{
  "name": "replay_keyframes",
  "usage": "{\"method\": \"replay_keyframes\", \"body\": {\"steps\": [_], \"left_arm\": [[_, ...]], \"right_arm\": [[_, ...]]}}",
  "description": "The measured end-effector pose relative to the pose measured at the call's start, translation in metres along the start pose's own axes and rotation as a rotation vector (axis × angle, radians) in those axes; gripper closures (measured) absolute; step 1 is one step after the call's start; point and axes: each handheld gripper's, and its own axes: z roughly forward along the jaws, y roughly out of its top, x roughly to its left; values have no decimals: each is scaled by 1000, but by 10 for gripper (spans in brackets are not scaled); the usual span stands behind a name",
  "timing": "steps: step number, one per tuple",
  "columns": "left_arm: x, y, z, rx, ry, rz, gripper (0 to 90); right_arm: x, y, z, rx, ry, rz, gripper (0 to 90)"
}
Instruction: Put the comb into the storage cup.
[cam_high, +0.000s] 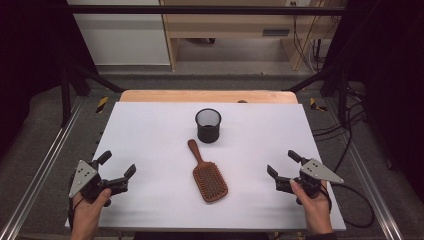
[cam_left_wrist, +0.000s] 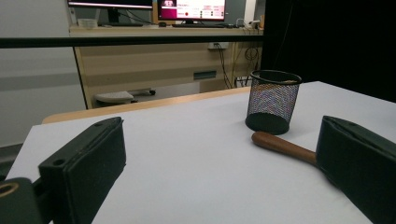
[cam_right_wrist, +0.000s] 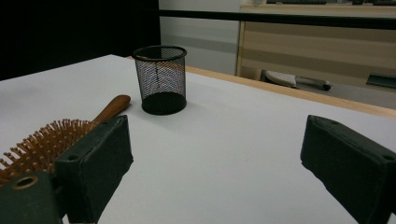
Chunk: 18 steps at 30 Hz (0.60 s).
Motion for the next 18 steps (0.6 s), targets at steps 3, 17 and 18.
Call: {"method": "replay_keyframes", "body": {"steps": [3,17,18], "left_arm": [[-3,1,1,20,-1,-16,25],[-24,13,40,151,-133,52,140],[-25,15,45,154,-144,54,143]], "right_arm": [[0,0,0,-1,-3,4,83],[-1,-2,2,13,-3,24,80],[-1,-2,2,14,-2,23,79]]}}
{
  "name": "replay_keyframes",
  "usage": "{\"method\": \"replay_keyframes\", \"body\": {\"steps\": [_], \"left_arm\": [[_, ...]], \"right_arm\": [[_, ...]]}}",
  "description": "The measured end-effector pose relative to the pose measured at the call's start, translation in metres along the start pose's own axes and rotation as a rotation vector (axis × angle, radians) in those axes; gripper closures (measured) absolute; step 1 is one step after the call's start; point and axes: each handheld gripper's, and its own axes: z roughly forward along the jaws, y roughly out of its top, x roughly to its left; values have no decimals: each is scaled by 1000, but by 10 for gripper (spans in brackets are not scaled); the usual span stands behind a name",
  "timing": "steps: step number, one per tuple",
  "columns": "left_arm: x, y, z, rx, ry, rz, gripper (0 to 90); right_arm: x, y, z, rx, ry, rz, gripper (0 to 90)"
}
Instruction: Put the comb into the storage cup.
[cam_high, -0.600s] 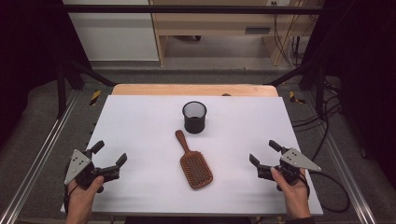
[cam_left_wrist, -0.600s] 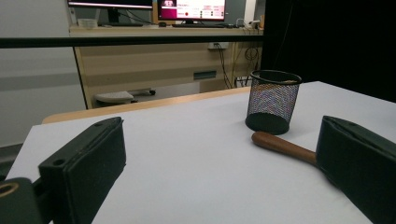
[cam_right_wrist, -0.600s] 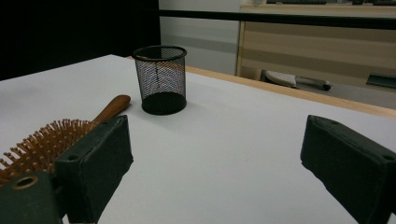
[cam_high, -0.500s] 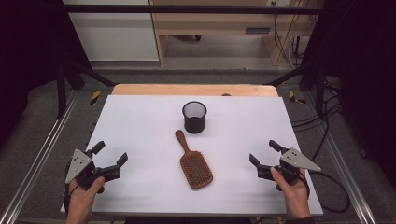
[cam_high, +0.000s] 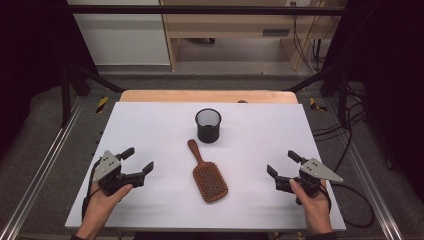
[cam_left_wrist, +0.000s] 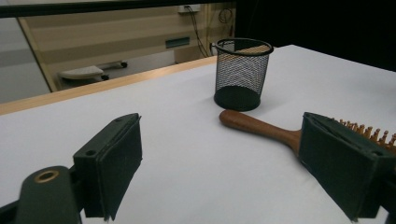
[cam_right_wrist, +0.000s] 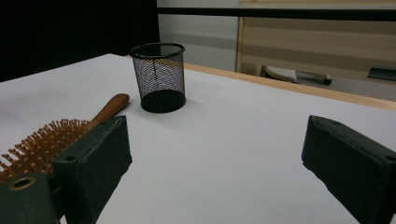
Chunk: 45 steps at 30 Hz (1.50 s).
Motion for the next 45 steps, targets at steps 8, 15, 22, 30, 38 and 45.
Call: {"method": "replay_keyframes", "body": {"steps": [8,15,22,30,38,45], "left_arm": [[-19,22,34,61,-58,1,246],[-32,33,67,114,-147,29,350],[-37,43,94,145,-185,43,543],[-39,44,115,220,-222,53,807],[-45,44,134,272,-259,77,900],[-46,28,160,362,-278,96,900]], "right_arm": [[1,0,3,4,7,4,65],[4,0,4,13,11,1,57],[5,0,4,13,19,1,55],[7,0,5,14,29,-2,54],[6,0,4,12,24,10,54],[6,0,5,16,34,11,54]]}}
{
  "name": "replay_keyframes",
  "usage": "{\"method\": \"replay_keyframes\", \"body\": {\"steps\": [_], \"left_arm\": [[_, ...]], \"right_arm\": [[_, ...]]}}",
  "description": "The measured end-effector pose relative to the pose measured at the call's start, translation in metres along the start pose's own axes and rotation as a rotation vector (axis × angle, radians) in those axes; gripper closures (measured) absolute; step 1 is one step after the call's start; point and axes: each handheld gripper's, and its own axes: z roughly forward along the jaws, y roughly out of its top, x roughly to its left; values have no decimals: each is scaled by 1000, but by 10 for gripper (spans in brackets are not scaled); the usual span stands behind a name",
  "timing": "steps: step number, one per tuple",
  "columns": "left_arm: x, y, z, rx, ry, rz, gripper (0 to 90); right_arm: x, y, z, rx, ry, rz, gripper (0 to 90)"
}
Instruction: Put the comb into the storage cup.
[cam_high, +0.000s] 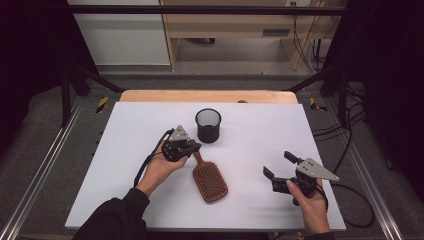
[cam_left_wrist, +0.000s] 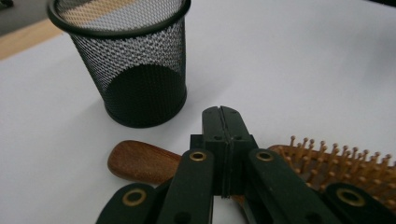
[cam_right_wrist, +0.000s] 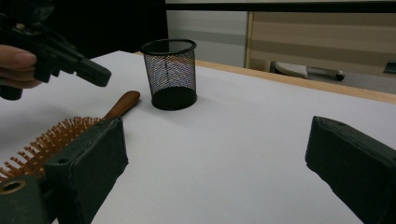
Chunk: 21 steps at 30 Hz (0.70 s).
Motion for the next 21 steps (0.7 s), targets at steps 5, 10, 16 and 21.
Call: {"method": "replay_keyframes", "body": {"steps": [5,10,16,21], "left_arm": [[1,-1,20,73,-12,31,900],[-2,1,31,120,-3,74,900],[0,-1,39,164,-1,88,900],[2,-3,41,194,4,96,900]], "right_arm": [[-1,0,0,-2,1,4,53],[-1,-1,0,3,2,12,52],[-1,-1,0,6,7,12,52],[-1,-1,0,5,10,11,52]]}}
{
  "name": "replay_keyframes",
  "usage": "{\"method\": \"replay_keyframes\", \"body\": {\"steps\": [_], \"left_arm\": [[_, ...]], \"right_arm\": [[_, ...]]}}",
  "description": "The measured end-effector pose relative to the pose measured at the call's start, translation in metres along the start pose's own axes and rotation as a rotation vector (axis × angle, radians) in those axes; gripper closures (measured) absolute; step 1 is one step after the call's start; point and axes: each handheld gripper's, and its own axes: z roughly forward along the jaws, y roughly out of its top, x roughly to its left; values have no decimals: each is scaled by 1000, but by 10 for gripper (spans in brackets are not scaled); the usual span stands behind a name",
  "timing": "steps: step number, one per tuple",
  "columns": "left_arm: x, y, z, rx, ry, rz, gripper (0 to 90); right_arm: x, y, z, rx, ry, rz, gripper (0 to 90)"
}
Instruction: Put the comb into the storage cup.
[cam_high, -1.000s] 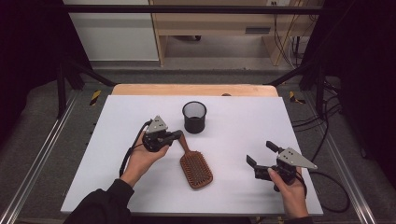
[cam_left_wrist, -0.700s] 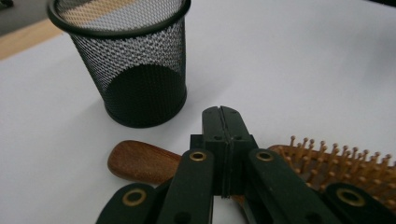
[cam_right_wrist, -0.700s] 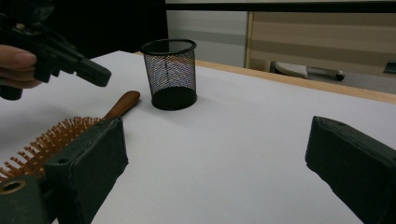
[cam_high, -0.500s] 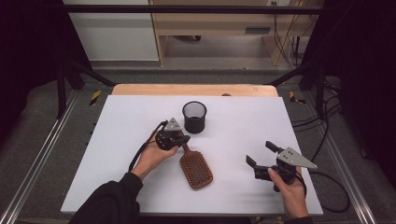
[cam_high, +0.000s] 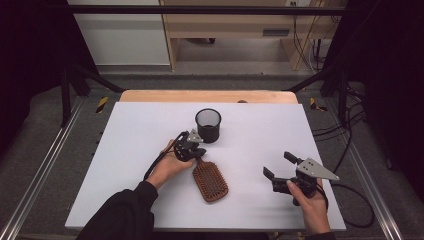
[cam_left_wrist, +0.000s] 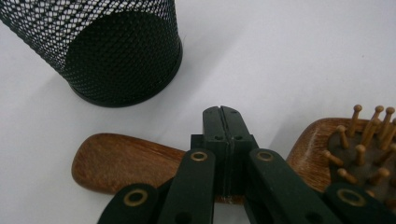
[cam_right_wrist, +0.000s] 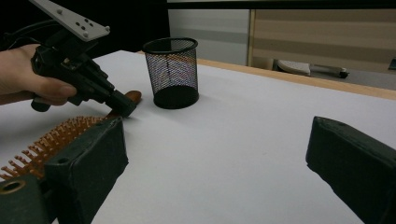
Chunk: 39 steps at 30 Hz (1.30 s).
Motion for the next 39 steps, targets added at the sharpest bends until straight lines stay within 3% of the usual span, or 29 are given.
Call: {"method": "replay_keyframes", "body": {"steps": [13,21,33,36,39], "left_arm": [[-1,-14,-20,38,17,22,900],[-1,-28,-37,26,20,-14,900],[-3,-51,-51,46,27,-41,900],[-6,-58,-57,39,18,-58,900],[-10,-63,-61,41,0,-51,900]], "right_arm": [[1,1,-1,-8,6,6,52],[1,2,-2,-15,11,10,52],[1,2,-2,-15,15,17,53],[1,2,-2,-14,17,17,53],[1,2,-1,-10,18,14,53]]}}
